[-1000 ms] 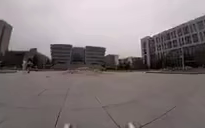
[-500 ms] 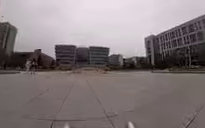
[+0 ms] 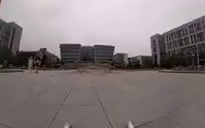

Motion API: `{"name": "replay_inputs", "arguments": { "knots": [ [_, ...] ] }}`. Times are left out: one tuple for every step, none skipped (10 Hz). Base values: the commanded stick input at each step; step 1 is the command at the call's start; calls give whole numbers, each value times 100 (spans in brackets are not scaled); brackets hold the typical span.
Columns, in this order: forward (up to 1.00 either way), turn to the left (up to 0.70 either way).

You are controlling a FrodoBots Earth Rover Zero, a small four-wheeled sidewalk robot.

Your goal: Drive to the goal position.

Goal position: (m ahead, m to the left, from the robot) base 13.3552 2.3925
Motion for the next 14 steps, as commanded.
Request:
{"name": "replay_inputs", "arguments": {
  "knots": [
    [70, 0],
    [70, 0],
    [70, 0],
    [70, 0],
    [70, 0],
    [70, 0],
    [70, 0],
    [70, 0],
    [70, 0],
    [70, 0],
    [70, 5],
    [70, 14],
    [70, 14],
    [70, 14]
  ]
}}
